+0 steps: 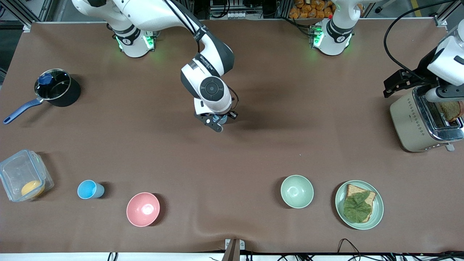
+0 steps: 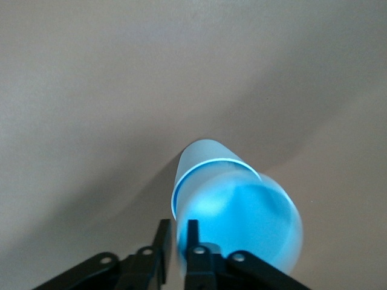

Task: Stack blue cups with both arms
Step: 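Lower the held cup into the tissue cup and open the right gripper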

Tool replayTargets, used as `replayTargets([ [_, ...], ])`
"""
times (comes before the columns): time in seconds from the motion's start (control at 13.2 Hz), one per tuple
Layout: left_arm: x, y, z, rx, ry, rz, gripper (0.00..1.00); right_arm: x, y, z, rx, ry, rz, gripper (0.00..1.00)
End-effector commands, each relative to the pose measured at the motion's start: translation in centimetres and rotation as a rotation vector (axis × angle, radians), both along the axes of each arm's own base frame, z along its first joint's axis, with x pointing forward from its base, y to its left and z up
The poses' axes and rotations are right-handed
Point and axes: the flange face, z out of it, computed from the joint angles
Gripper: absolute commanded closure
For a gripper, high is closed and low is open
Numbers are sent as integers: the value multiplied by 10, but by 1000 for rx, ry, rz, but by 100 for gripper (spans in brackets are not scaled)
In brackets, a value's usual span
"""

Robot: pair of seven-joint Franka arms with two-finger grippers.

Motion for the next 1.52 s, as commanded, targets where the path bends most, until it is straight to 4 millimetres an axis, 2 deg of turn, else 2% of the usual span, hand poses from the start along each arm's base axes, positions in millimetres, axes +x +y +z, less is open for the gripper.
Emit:
replayTargets([
  [0.0, -5, -2, 4, 12, 4, -9, 0, 22, -19, 18, 11, -1, -32, 0],
  [0.15, -4, -2, 4, 11, 3, -11, 0, 50, -55, 34, 15, 2, 32, 0],
  [0.23, -4, -2, 5, 11, 1, -11, 0, 64, -83, 40, 17, 14, 82, 0],
  [0.53, -3, 0, 14, 10, -19, -8, 0, 102, -211, 64, -53, 122, 224, 0],
  [0.68, -4, 0, 14, 10, -17, -8, 0, 113, -280, 99, -25, 143, 312, 0],
  [0.83, -4, 0, 15, 10, -20, -8, 0, 119, -363, 136, 53, 146, 412, 0],
  [0.91, -4, 0, 15, 10, -19, -8, 0, 118, -389, 154, 77, 129, 456, 0],
  [0.98, -4, 0, 13, 10, -16, -6, 0, 115, -411, 172, 93, 105, 474, 0],
  [1.14, -4, 0, 14, 10, -17, -8, 0, 103, -428, 212, 102, 36, 545, 0],
  [1.36, -3, 1, 13, 10, -17, -8, 0, 86, -475, 267, 113, -68, 651, 0],
  [1.44, -3, 1, 13, 10, -16, -6, 0, 81, -481, 283, 103, -101, 660, 0],
])
